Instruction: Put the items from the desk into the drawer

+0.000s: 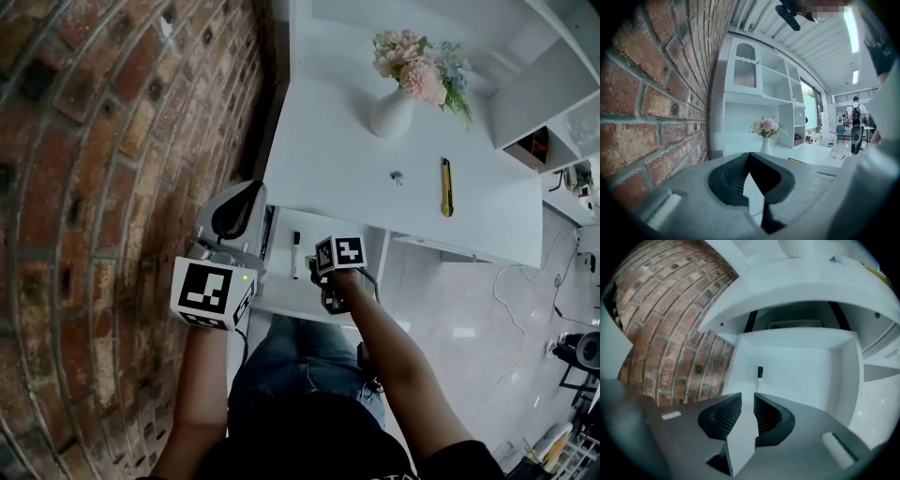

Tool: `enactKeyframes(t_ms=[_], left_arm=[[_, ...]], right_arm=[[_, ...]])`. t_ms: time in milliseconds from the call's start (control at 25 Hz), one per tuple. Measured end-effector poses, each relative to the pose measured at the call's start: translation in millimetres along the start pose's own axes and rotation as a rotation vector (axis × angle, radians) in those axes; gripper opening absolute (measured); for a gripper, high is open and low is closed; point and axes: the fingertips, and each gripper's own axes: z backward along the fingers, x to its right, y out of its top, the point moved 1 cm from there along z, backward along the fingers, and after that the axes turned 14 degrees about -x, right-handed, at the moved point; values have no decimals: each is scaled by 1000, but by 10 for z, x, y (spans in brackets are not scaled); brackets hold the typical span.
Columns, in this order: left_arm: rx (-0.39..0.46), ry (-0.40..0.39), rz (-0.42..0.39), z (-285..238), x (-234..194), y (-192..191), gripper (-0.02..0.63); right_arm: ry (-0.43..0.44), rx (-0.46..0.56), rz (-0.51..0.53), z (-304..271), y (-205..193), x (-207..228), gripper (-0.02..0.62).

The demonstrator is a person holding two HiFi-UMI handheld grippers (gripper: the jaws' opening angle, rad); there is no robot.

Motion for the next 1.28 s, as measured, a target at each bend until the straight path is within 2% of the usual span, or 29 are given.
enactKeyframes(t_ms=[320, 560, 720, 840, 1000, 1160, 1280], left_arm=[[41, 31, 19, 81, -88, 163, -2], [56, 30, 12, 110, -83, 226, -2], [66, 32, 10, 118, -69, 257, -2], [70, 39, 4, 136, -48, 281, -2], [75, 46, -3, 141, -17, 325, -2], [62, 42, -21, 104, 1, 331, -2], [60, 40, -23, 58, 7, 342, -2]], right_arm=[[30, 77, 50, 686, -53, -186, 94], [7, 173, 134, 1191, -121, -225, 92], [53, 308, 172, 1687, -113, -344, 89], [36, 453, 202, 2124, -98, -337, 87], [-50, 661, 321, 2697, -77, -301, 86], [-257, 859, 461, 3073, -59, -262, 89], [-352, 956, 481, 3228, -15, -192, 111]])
